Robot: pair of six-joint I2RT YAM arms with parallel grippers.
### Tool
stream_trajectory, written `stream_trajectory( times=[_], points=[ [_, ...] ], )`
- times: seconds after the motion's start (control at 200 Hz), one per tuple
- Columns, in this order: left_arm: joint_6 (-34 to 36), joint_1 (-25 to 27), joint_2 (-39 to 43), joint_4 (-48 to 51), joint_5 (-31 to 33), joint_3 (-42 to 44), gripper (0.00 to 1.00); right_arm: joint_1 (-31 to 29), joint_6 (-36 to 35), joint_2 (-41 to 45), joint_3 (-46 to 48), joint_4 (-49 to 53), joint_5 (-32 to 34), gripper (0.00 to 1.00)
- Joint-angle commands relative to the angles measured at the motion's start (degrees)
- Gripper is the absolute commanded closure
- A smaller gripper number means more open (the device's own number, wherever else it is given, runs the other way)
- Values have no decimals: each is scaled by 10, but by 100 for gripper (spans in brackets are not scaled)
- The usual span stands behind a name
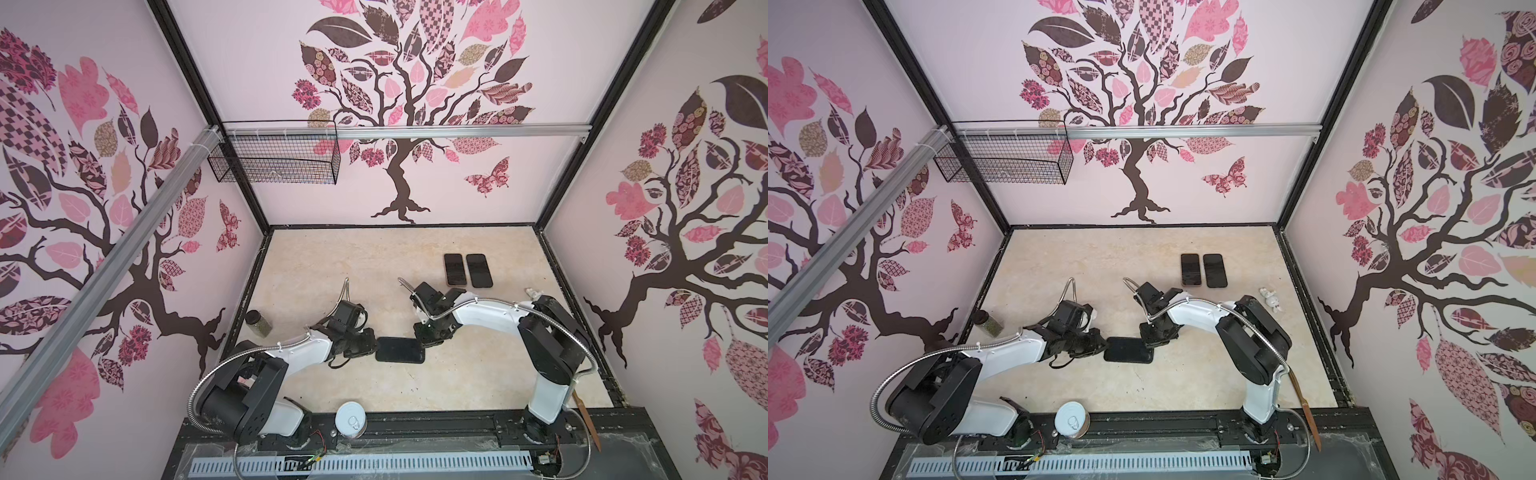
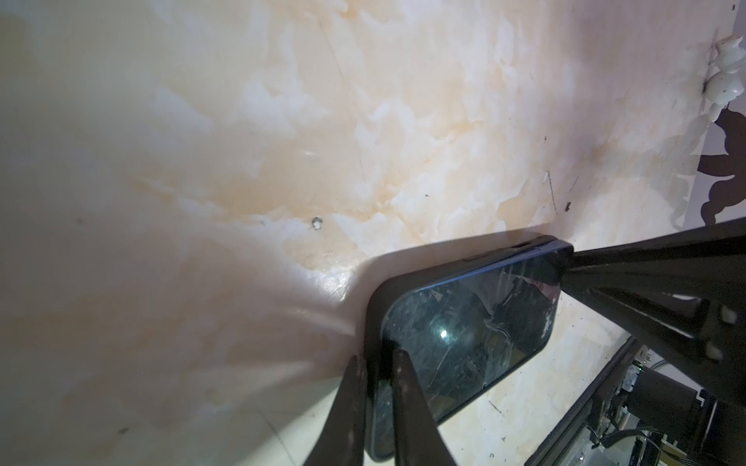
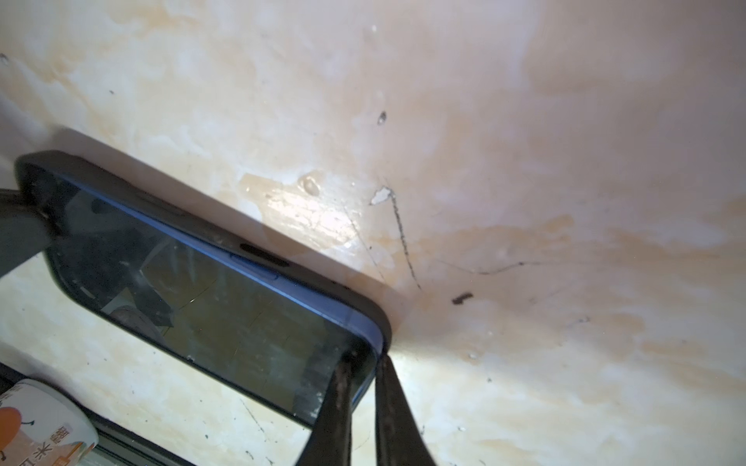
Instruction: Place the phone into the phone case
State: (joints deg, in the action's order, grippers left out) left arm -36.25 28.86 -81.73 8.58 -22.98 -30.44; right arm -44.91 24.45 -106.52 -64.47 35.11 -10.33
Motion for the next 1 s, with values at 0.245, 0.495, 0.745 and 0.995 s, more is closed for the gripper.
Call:
stream_trajectory(
  times=[0.245, 0.495, 0.745, 0.995],
  points=[
    [-6, 26, -27, -41, -3, 30, 86, -64, -2, -264, 81, -225, 19, 89],
    [-8, 25, -31, -41, -2, 27, 86, -64, -1, -243, 93, -232, 17, 89],
    [-5, 25, -18, -24, 5, 25, 86, -59, -4, -199, 116, -256, -24, 89],
    [-4, 23, -1, -4, 16, 20, 86, -3, -23, -45, 149, -228, -66, 86]
  ],
)
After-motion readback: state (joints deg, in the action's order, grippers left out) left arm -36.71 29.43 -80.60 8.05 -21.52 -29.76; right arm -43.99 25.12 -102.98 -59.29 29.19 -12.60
